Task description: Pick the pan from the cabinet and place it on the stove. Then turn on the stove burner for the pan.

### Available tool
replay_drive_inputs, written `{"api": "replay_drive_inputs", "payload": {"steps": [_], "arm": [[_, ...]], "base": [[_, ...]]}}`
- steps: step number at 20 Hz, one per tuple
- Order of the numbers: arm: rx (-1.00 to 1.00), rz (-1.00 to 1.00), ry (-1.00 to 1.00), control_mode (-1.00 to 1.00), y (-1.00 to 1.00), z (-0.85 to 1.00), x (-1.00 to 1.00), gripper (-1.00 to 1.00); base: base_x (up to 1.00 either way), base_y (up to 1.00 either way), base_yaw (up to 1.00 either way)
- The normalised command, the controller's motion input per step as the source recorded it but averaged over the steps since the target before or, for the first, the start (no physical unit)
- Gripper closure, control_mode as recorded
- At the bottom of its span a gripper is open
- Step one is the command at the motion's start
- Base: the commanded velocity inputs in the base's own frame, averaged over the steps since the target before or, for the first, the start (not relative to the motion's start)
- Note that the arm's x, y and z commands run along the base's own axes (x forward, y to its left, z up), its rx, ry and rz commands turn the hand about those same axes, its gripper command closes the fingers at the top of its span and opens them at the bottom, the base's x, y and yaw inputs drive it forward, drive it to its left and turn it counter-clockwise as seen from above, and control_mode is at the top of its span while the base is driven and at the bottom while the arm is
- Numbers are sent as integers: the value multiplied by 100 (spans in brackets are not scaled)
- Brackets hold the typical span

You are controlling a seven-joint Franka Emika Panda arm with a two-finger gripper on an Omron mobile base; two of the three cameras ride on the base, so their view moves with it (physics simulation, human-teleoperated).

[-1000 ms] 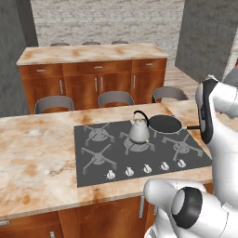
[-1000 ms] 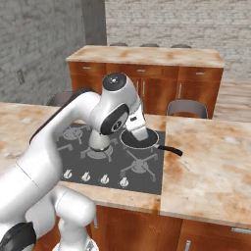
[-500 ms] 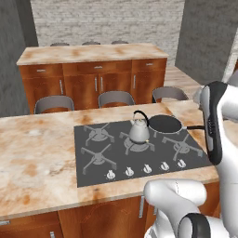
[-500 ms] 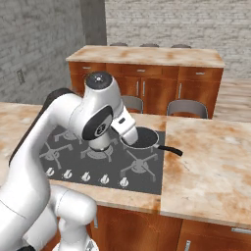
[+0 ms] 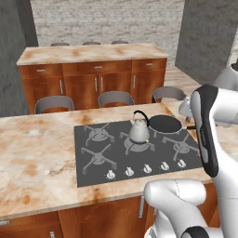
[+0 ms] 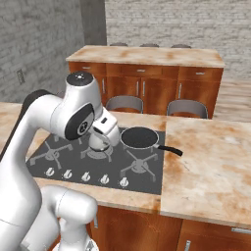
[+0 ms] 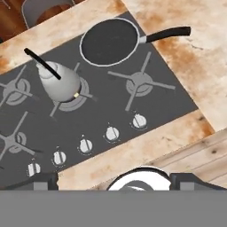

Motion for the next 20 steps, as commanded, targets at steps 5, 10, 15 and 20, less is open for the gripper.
{"api": "replay_drive_inputs", "payload": {"steps": [5,10,15,20], "arm": [[0,22,11,-100,20,-21,-5,-100],[-1,20,12,-100,8,-32,-6,-100],[-6,13,14,-100,10,-43,0,-100],[-4,13,10,-100,13,-40,0,-100]], "base": [[0,0,0],[0,0,0],[0,0,0],[0,0,0]]}}
